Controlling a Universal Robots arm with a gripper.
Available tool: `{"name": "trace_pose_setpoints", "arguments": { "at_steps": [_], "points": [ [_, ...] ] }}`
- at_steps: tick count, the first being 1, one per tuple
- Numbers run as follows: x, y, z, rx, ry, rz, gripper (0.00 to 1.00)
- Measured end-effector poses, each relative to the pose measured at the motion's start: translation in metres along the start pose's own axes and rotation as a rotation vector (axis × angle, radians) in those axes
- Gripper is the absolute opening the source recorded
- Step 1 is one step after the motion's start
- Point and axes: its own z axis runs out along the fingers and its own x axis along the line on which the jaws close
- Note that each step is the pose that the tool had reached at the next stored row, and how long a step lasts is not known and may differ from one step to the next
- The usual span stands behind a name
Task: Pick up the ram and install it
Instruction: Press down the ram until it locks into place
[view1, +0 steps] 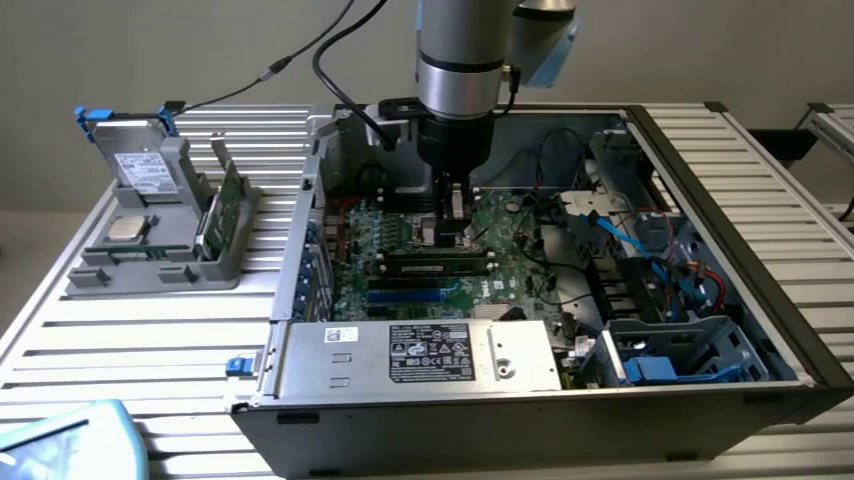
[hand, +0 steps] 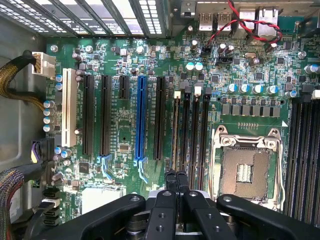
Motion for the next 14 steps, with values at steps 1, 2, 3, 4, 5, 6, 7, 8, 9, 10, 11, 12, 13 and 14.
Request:
{"name": "trace_pose_setpoints", "arguments": {
  "at_steps": [1,2,3,4,5,6,7,8,9,10,11,12,13,14],
  "points": [
    [0.0000,0.0000,0.0000,0.0000,0.0000,0.000,0.11],
    [0.0000,0.0000,0.0000,-0.0004,-0.0002,0.004,0.11],
    [0.0000,0.0000,0.0000,-0.0015,-0.0003,0.017,0.11],
    [0.0000,0.0000,0.0000,-0.0028,-0.0005,0.033,0.11],
    [0.0000,0.0000,0.0000,-0.0041,-0.0009,0.049,0.11],
    [0.0000,0.0000,0.0000,-0.0054,-0.0013,0.065,0.11],
    [0.0000,0.0000,0.0000,-0.0066,-0.0016,0.081,0.11],
    [0.0000,0.0000,0.0000,-0.0081,-0.0019,0.098,0.11],
    [0.0000,-0.0001,0.0000,-0.0094,-0.0023,0.115,0.11],
    [0.0000,0.0000,0.0001,-0.0107,-0.0026,0.130,0.11],
    [0.0000,0.0000,0.0001,-0.0120,-0.0030,0.145,0.11],
    [0.0000,0.0000,0.0001,-0.0134,-0.0032,0.162,0.11],
    [0.0000,0.0000,0.0001,-0.0148,-0.0035,0.179,0.11],
    [0.0000,0.0000,0.0001,-0.0161,-0.0038,0.195,0.11]
  ]
}}
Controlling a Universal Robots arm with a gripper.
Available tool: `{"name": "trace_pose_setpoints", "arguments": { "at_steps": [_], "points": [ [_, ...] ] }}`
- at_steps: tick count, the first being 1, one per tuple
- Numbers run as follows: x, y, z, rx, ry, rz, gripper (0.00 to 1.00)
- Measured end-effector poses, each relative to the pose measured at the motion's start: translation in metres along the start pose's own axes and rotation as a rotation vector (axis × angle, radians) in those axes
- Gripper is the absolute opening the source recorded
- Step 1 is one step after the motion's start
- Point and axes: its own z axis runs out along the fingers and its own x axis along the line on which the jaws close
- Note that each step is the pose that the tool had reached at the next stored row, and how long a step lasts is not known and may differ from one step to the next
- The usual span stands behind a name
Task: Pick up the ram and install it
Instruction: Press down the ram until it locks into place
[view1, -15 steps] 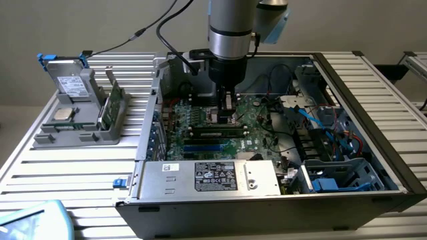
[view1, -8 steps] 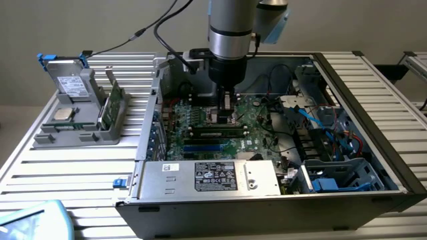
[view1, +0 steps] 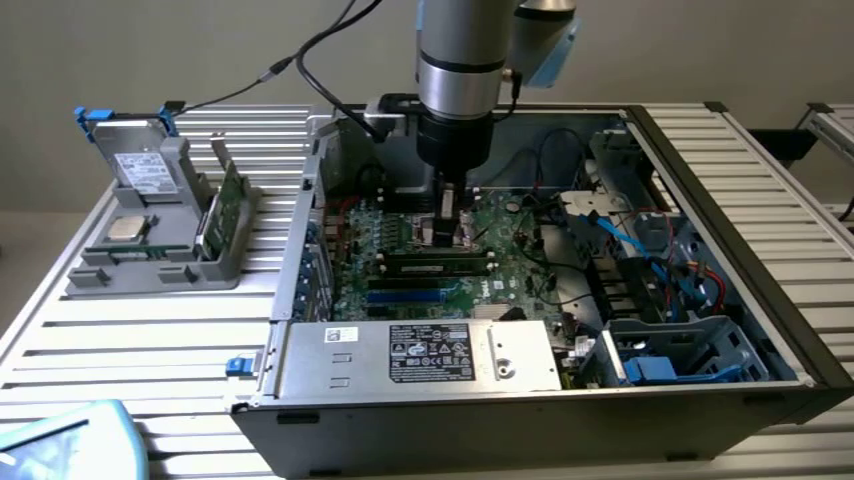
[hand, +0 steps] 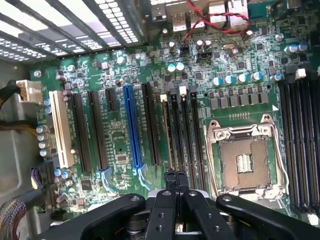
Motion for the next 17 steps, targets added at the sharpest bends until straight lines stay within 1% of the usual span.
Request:
{"name": "trace_pose_setpoints", "arguments": {
  "at_steps": [17],
  "points": [
    [-0.0001,0.0000,0.0016,-0.0203,-0.0039,0.250,0.11]
  ]
}}
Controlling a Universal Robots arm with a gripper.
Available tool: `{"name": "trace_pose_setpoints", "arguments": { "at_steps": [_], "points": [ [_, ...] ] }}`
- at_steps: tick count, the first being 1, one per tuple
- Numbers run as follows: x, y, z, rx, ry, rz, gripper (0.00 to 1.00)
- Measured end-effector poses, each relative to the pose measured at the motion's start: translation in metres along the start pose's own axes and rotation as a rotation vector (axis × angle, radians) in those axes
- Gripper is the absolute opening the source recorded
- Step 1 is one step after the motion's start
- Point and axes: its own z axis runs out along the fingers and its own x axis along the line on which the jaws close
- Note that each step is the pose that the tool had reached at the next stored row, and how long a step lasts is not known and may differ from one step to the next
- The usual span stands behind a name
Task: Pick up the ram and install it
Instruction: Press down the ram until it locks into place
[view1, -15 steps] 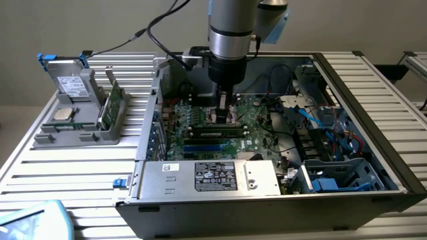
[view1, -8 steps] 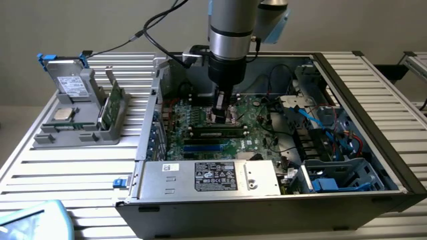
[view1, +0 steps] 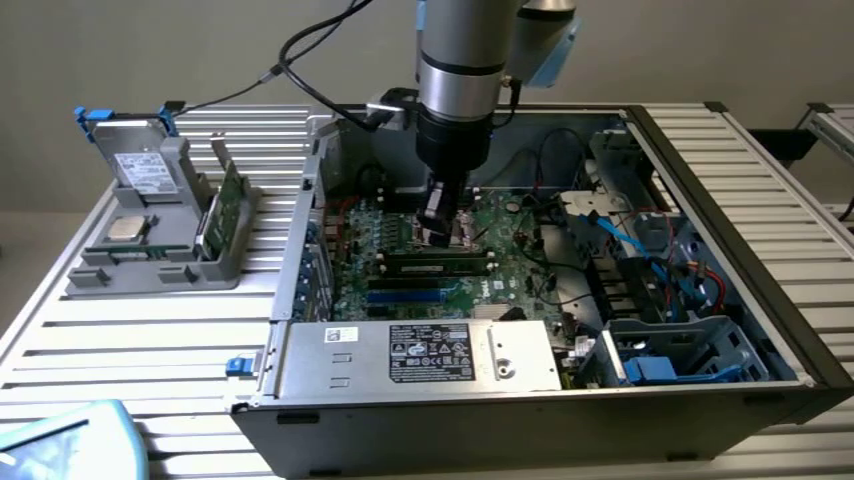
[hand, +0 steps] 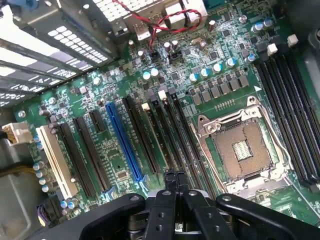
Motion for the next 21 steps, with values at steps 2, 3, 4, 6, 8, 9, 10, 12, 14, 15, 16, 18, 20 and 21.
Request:
{"name": "trace_pose_setpoints", "arguments": {
  "at_steps": [2,3,4,6,8,9,10,12,14,15,16,18,20,21],
  "points": [
    [0.0000,0.0000,0.0005,-0.0026,-0.0007,0.031,0.11],
    [-0.0001,0.0000,0.0007,-0.0040,-0.0010,0.047,0.11],
    [-0.0001,0.0000,0.0010,-0.0053,-0.0012,0.063,0.11],
    [-0.0001,0.0000,0.0015,-0.0079,-0.0018,0.094,0.11],
    [-0.0002,0.0000,0.0020,-0.0105,-0.0024,0.126,0.11],
    [-0.0002,0.0000,0.0022,-0.0118,-0.0027,0.141,0.11],
    [-0.0002,-0.0001,0.0025,-0.0131,-0.0031,0.157,0.11],
    [-0.0003,-0.0001,0.0030,-0.0157,-0.0036,0.189,0.11],
    [-0.0003,-0.0001,0.0035,-0.0183,-0.0042,0.219,0.11],
    [-0.0003,-0.0001,0.0038,-0.0196,-0.0045,0.235,0.11],
    [-0.0003,-0.0001,0.0040,-0.0209,-0.0048,0.251,0.11],
    [-0.0004,-0.0001,0.0046,-0.0236,-0.0054,0.283,0.11],
    [-0.0004,-0.0001,0.0051,-0.0261,-0.0060,0.313,0.11],
    [-0.0004,-0.0001,0.0054,-0.0274,-0.0062,0.329,0.11]
  ]
}}
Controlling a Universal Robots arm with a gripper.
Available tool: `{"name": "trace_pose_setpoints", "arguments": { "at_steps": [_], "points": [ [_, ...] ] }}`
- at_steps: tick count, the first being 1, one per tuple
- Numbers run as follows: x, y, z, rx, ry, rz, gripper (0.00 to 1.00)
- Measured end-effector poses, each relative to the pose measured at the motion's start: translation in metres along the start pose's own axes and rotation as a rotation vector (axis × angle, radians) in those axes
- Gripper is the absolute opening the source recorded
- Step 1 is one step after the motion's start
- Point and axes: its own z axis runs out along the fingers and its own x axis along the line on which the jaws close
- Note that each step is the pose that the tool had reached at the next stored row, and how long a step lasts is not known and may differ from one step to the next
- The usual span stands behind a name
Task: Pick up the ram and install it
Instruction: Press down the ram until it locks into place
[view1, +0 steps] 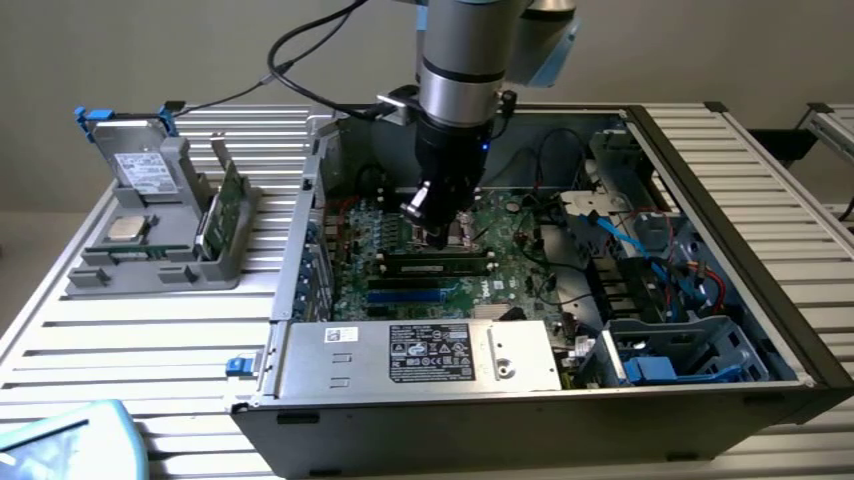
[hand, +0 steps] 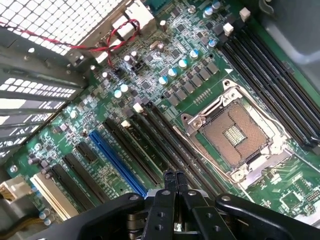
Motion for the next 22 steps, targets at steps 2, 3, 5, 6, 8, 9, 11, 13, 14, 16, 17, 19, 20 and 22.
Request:
{"name": "trace_pose_setpoints", "arguments": {
  "at_steps": [2,3,5,6,8,9,11,13,14,16,17,19,20,22],
  "points": [
    [-0.0001,0.0000,0.0003,-0.0027,-0.0007,0.032,0.11],
    [-0.0001,0.0000,0.0003,-0.0041,-0.0010,0.049,0.11],
    [-0.0001,0.0000,0.0003,-0.0067,-0.0016,0.080,0.11],
    [-0.0001,0.0000,0.0003,-0.0081,-0.0020,0.097,0.11],
    [-0.0001,0.0000,0.0003,-0.0105,-0.0025,0.126,0.11],
    [0.0000,0.0000,0.0003,-0.0114,-0.0029,0.139,0.11],
    [-0.0001,0.0000,0.0004,-0.0104,-0.0057,0.158,0.11],
    [-0.0001,0.0000,0.0004,-0.0046,-0.0105,0.174,0.11],
    [-0.0001,0.0000,0.0003,-0.0003,-0.0131,0.182,0.11],
    [0.0000,0.0000,0.0003,0.0087,-0.0192,0.197,0.11],
    [0.0000,0.0000,0.0003,0.0124,-0.0223,0.206,0.11],
    [-0.0001,0.0000,0.0004,0.0152,-0.0267,0.225,0.11],
    [-0.0001,-0.0001,0.0003,0.0159,-0.0283,0.237,0.11],
    [-0.0001,0.0000,0.0003,0.0161,-0.0307,0.261,0.11]
  ]
}}
